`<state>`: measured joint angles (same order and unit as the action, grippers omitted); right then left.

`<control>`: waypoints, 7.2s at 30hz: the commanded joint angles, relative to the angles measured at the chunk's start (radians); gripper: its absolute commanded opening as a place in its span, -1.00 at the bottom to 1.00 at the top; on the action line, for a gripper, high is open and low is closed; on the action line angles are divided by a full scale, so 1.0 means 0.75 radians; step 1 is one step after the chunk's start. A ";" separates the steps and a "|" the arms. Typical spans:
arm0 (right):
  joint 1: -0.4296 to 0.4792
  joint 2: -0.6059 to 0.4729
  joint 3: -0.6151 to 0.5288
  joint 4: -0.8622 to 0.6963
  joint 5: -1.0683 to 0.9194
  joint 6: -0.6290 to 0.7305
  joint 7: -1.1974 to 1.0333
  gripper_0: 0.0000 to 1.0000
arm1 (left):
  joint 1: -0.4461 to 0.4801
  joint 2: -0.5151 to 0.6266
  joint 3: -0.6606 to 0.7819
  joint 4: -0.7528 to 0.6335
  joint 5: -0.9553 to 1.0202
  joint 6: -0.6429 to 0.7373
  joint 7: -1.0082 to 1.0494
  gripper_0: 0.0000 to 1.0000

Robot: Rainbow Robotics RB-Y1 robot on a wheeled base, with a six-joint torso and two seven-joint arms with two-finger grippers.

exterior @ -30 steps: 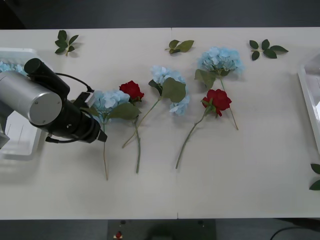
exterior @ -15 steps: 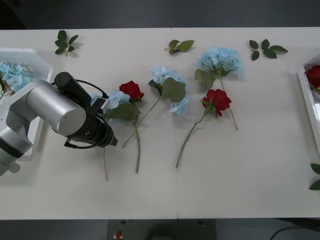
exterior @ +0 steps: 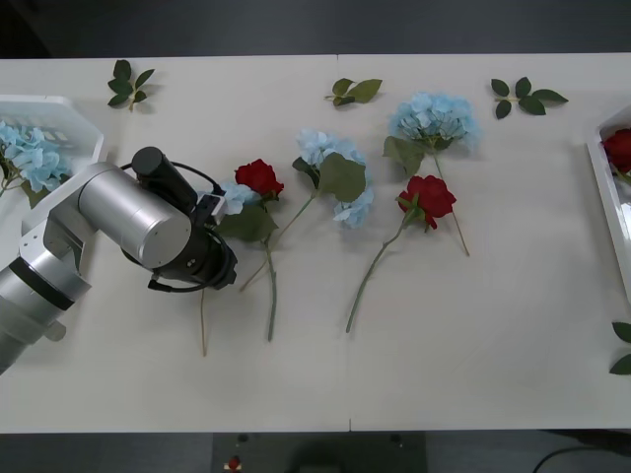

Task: Put the red flowers into the right box and the blue flowers into the left box

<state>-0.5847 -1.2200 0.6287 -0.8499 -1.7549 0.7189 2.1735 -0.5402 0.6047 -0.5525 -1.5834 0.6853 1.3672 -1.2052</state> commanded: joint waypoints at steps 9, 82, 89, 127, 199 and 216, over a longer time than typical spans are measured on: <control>-0.329 0.040 -0.016 -0.294 0.434 0.367 -0.615 0.60 | -0.041 0.012 0.007 -0.024 -0.012 -0.007 0.022 -1.00; -0.662 1.019 0.139 0.143 1.477 0.309 -1.080 0.07 | -0.116 0.535 0.835 0.512 -0.124 -0.025 -0.757 -1.00; -0.662 1.036 0.139 0.180 1.481 0.277 -1.078 -0.23 | -0.116 0.535 0.731 0.647 -0.116 -0.228 -0.751 -1.00; -0.660 0.588 0.013 0.164 0.505 0.262 -0.403 -1.00 | -0.114 0.493 0.720 0.639 -0.049 -0.170 -0.804 0.95; -0.286 0.743 0.010 -0.769 -1.129 0.003 0.685 -1.00 | -0.118 -0.060 0.755 0.459 1.600 0.257 -1.764 0.93; -0.286 0.788 0.010 -0.769 -1.129 -0.010 0.687 -1.00 | -0.155 -0.160 0.577 0.459 1.647 0.122 -1.766 0.94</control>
<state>-0.7742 -0.6488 0.6596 -1.4072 -2.6068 0.7138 2.6609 -0.6056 0.4931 -0.1220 -1.2118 1.8996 1.4660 -2.4879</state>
